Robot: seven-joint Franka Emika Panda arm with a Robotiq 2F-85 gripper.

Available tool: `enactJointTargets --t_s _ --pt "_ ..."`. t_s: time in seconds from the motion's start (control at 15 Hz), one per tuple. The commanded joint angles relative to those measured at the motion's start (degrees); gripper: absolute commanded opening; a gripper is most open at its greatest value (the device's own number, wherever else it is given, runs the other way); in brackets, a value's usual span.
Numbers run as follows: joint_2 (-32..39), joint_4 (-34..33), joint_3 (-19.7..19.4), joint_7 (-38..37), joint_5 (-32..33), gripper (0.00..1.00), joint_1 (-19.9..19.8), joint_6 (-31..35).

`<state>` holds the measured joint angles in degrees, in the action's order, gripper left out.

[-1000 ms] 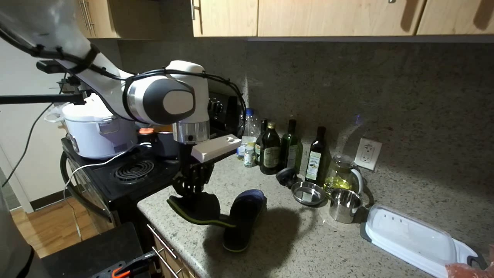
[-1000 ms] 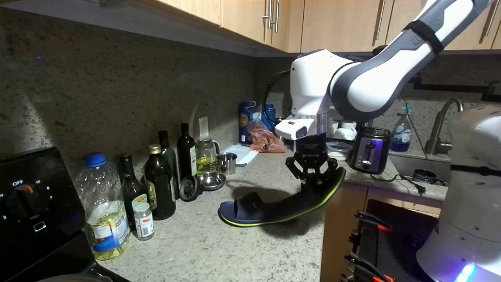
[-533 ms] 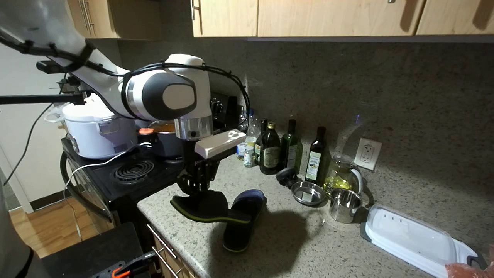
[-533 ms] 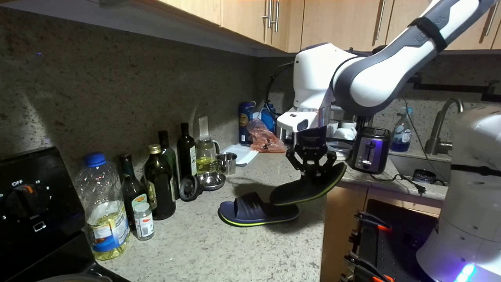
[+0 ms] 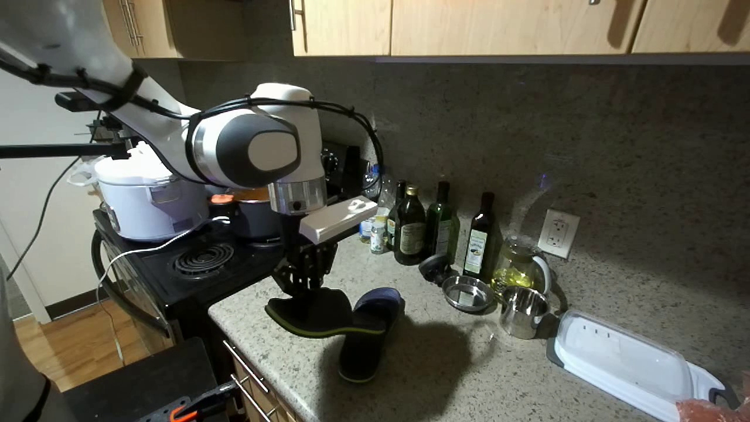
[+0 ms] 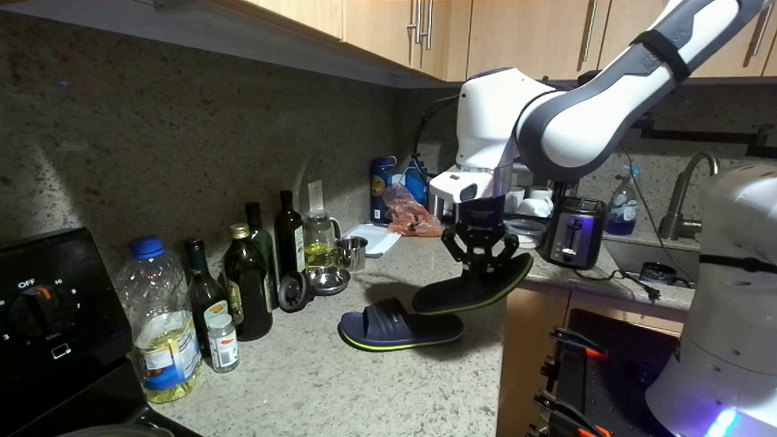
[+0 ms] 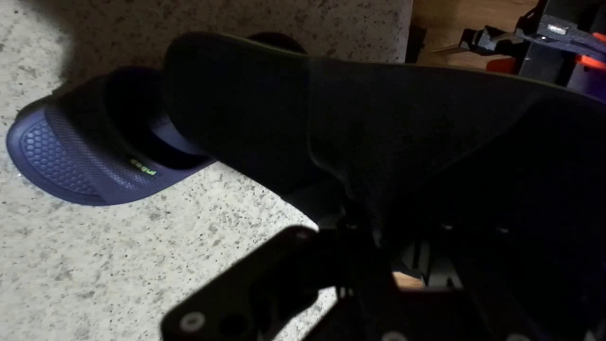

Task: Fold the slippers together

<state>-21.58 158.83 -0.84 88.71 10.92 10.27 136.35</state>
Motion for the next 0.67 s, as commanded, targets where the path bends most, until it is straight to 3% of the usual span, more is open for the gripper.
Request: enactJointTargets --t_s 0.0,0.6 --pt "0.9 -0.04 -0.64 2.09 -0.19 0.04 -0.14 4.07" --pt "4.81 -0.11 -1.37 6.63 -2.55 0.04 0.28 8.71"
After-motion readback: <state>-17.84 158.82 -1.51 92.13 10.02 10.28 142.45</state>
